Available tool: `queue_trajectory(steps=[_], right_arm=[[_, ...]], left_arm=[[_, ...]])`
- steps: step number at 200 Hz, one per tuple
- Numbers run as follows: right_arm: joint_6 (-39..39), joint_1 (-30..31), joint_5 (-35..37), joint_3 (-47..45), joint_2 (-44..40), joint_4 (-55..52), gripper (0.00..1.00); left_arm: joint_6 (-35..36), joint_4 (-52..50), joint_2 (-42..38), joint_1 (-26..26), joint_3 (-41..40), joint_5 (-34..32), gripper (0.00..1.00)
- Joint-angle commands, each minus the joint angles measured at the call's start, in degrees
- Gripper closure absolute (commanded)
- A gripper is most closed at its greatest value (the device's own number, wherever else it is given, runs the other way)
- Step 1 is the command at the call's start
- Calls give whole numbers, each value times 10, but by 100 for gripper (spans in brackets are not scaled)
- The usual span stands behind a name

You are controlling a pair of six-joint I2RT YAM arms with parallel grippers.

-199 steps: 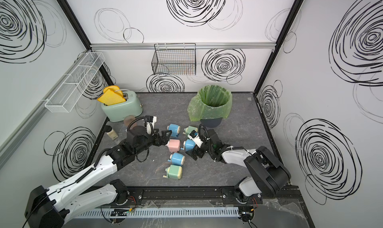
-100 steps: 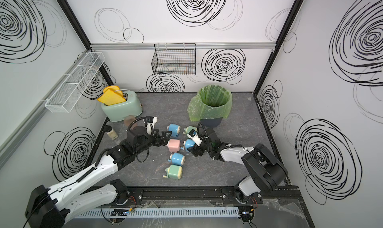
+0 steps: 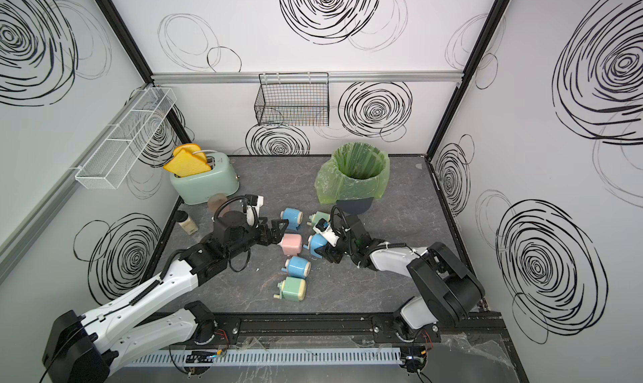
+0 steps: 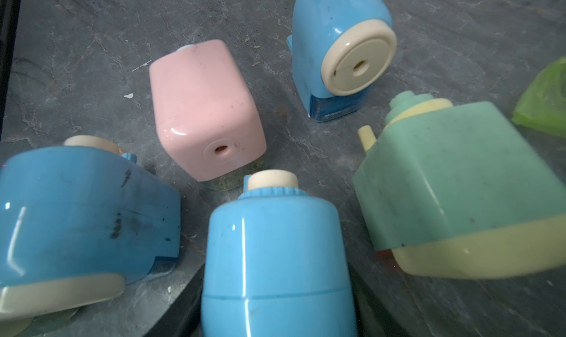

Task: Take out the pencil sharpener tray and clean the shavings
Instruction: Pick up the pencil sharpener from the center of the board.

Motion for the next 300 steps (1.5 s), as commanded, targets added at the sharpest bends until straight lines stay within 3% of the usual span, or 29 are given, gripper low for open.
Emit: queue_trajectory(steps=[1, 52, 84, 112, 141, 189, 254, 300], right_arm=[[-13, 8, -13, 30, -42, -38, 62], [21, 18, -12, 117, -100, -158, 64], [30, 17, -56, 192, -112, -245, 63], [18, 12, -146, 259, -110, -327, 63], [-12, 10, -211, 301, -119, -394, 63], [-48, -3, -339, 313, -165, -427, 62], [-41, -3, -361, 311, -199, -416, 62], [-4, -1, -372, 308, -200, -372, 63]], left_arm=[[-6, 35, -5, 4, 4, 33, 3], [42, 124, -35, 4, 23, 240, 3], [148, 43, -30, 8, 113, 342, 3], [224, -18, -41, 19, 163, 394, 3], [275, -63, -48, 25, 183, 415, 3], [290, -65, -60, 36, 153, 479, 3], [259, -25, -34, 26, 126, 572, 3], [257, -16, -24, 3, 121, 552, 3]])
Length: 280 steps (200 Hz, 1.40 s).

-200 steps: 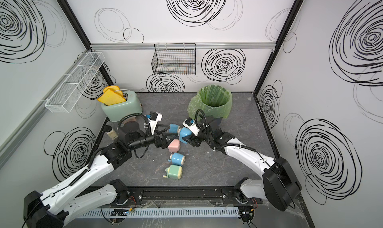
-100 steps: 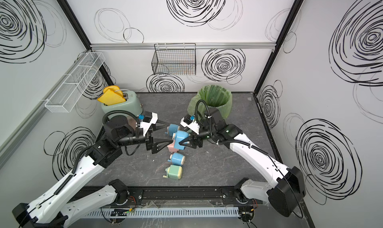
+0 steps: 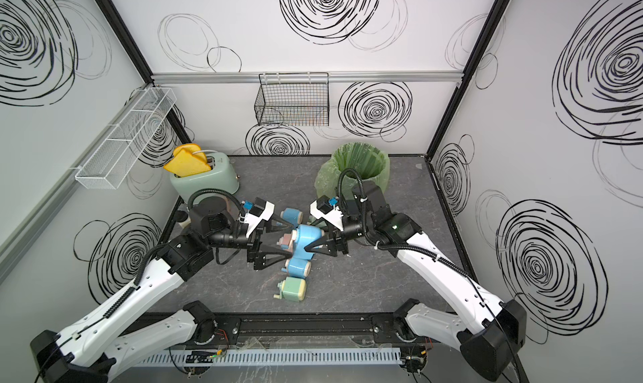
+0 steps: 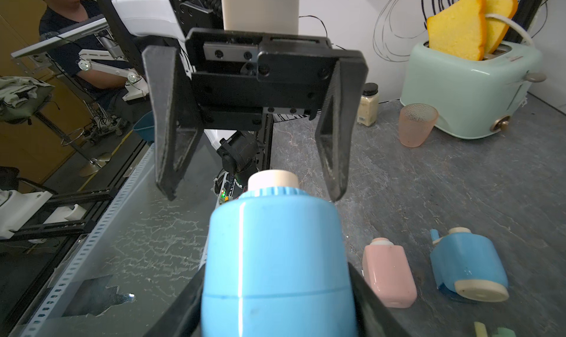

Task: Take out the pencil sharpener tray and clean the shavings
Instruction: Pick up the pencil sharpener from the center of the board, then open the container of the pencil sharpener.

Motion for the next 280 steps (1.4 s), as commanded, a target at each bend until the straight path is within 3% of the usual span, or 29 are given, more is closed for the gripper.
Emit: queue_trajectory(steps=[1, 53, 103, 119, 147, 161, 181, 203, 240, 280], right_arm=[[12, 0, -34, 8, -6, 40, 63], [47, 5, -26, 11, -5, 76, 63], [62, 20, -10, 11, -2, 95, 63], [65, 26, -10, 13, -2, 102, 63], [69, 32, -10, 14, -4, 107, 60], [76, 31, -2, 10, -9, 119, 54], [109, 25, -2, -5, -25, 161, 26], [146, 7, -24, -37, -55, 223, 15], [216, -20, -41, -111, -79, 329, 7], [274, -8, -35, -144, -60, 428, 5]], left_arm=[[5, 26, 6, -11, -1, 9, 3], [12, 19, 12, -26, 0, -50, 0], [4, 37, 19, -28, -7, -44, 8], [4, 36, 24, -29, -6, -43, 16], [6, 33, 24, -28, -3, -41, 39], [7, 33, 22, -23, -3, -37, 51], [-2, 46, 15, -5, -7, -15, 68], [-32, 85, 3, 26, -20, 8, 71], [-128, 220, -15, 71, -54, 56, 71], [-245, 385, -21, 77, -89, 69, 72]])
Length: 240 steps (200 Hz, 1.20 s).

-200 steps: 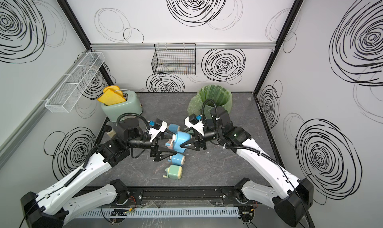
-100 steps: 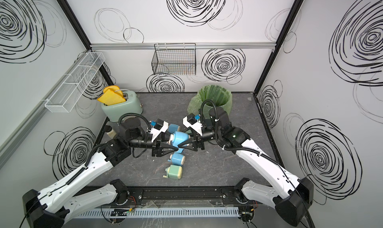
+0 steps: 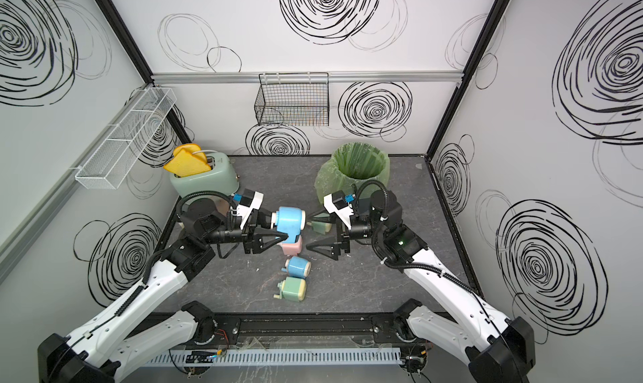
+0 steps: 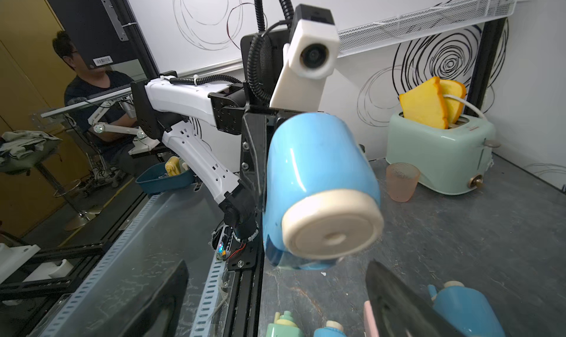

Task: Take out the pencil sharpener tray and clean the shavings
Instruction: Open the container of the pencil sharpener.

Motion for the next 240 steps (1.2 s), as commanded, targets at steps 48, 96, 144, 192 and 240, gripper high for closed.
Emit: queue_trajectory(steps=[48, 96, 144, 192, 240], right_arm=[[93, 18, 2, -10, 46, 173, 5], [115, 40, 29, 3, 72, 217, 5], [123, 60, 53, 11, 81, 233, 8], [133, 77, 59, 17, 86, 239, 9], [123, 82, 97, 12, 69, 223, 19]], left_arm=[[-123, 237, -29, -9, -33, 42, 72], [-129, 253, -28, -17, -37, 47, 73], [-110, 229, -29, -16, -39, 35, 73], [-88, 200, -31, -14, -37, 4, 73], [-79, 189, -36, -8, -38, -13, 73]])
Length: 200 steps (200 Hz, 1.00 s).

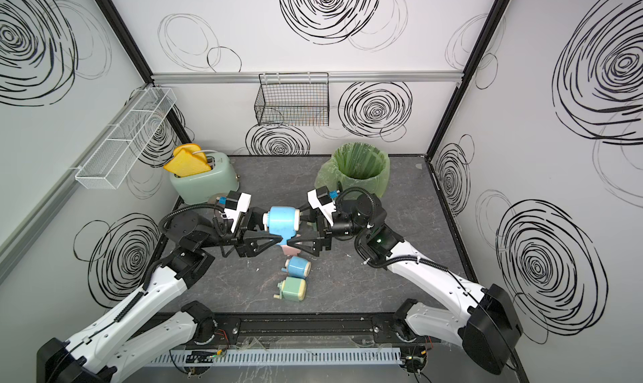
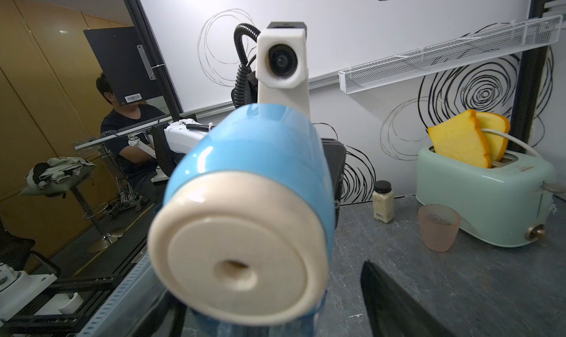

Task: Take out the pencil sharpener tray and clean the shavings
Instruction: Open the container of the pencil sharpener.

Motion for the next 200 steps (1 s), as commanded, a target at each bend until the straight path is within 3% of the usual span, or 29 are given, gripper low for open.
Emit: queue_trajectory(steps=[1, 118, 200], right_arm=[[-4, 2, 31, 13, -14, 2, 19], [-22, -42, -35, -7, -35, -27, 52], [-45, -94, -90, -24, -59, -63, 57]], left_arm=[[12, 19, -9, 3, -1, -13, 73], [10, 11, -18, 13, -4, -9, 73], [5, 11, -22, 20, -7, -9, 73]])
